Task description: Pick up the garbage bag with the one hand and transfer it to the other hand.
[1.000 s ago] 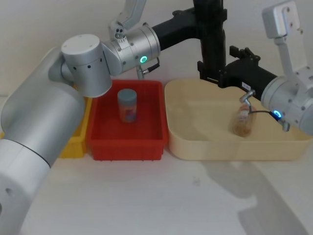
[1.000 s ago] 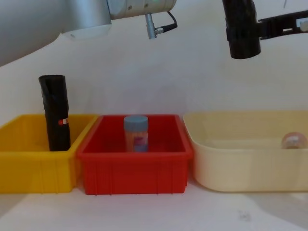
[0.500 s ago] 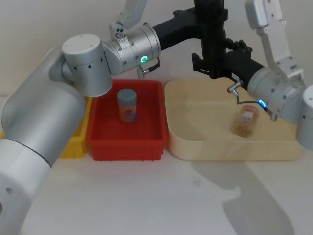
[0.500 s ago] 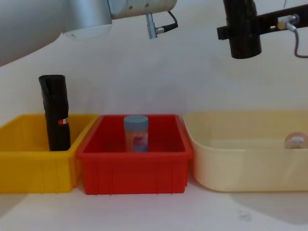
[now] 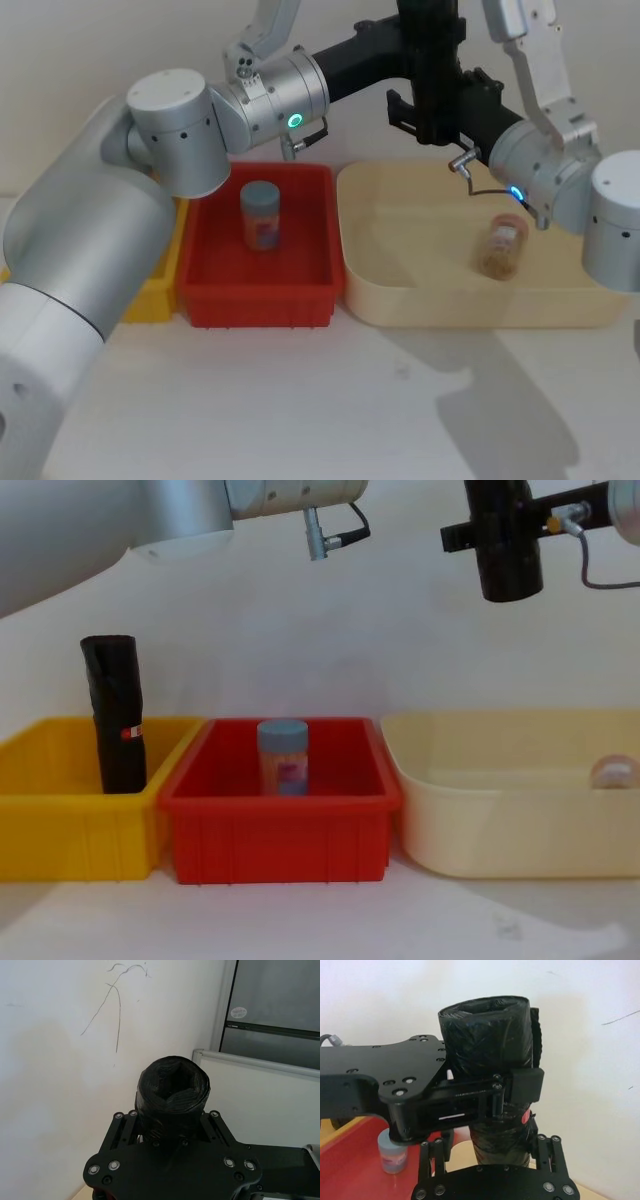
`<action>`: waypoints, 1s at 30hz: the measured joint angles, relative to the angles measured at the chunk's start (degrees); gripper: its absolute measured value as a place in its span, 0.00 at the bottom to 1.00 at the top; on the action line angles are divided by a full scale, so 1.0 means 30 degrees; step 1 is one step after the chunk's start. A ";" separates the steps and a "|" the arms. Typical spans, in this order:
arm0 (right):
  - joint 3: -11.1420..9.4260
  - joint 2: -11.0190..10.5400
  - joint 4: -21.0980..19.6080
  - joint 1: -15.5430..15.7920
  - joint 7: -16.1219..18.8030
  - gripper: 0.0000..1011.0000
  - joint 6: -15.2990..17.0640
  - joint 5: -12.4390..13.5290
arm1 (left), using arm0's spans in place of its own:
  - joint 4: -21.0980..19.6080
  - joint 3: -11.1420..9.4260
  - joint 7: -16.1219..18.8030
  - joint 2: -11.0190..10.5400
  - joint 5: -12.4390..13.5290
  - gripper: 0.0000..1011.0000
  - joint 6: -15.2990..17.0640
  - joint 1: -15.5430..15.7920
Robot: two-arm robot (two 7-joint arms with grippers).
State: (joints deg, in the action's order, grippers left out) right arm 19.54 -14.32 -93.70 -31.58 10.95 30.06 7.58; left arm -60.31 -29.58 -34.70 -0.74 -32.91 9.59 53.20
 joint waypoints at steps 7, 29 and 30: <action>0.0076 0.0167 0.0258 -0.0206 -0.0119 0.64 -0.0043 -0.0127 | 0.0000 0.0000 0.0002 0.0000 -0.0001 0.42 0.0002 0.0001; 0.0160 0.0331 0.0490 -0.0409 -0.0200 0.50 -0.0081 -0.0248 | -0.0003 -0.0003 -0.0003 0.0001 -0.0003 0.48 0.0003 0.0000; 0.0161 0.0331 0.0491 -0.0412 -0.0200 0.50 -0.0082 -0.0250 | -0.0004 -0.0003 -0.0004 0.0000 -0.0002 0.50 0.0002 -0.0001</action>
State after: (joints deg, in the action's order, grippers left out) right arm 20.02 -13.33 -92.22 -32.81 10.35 29.82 6.83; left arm -60.33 -29.59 -34.71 -0.74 -32.92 9.60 53.20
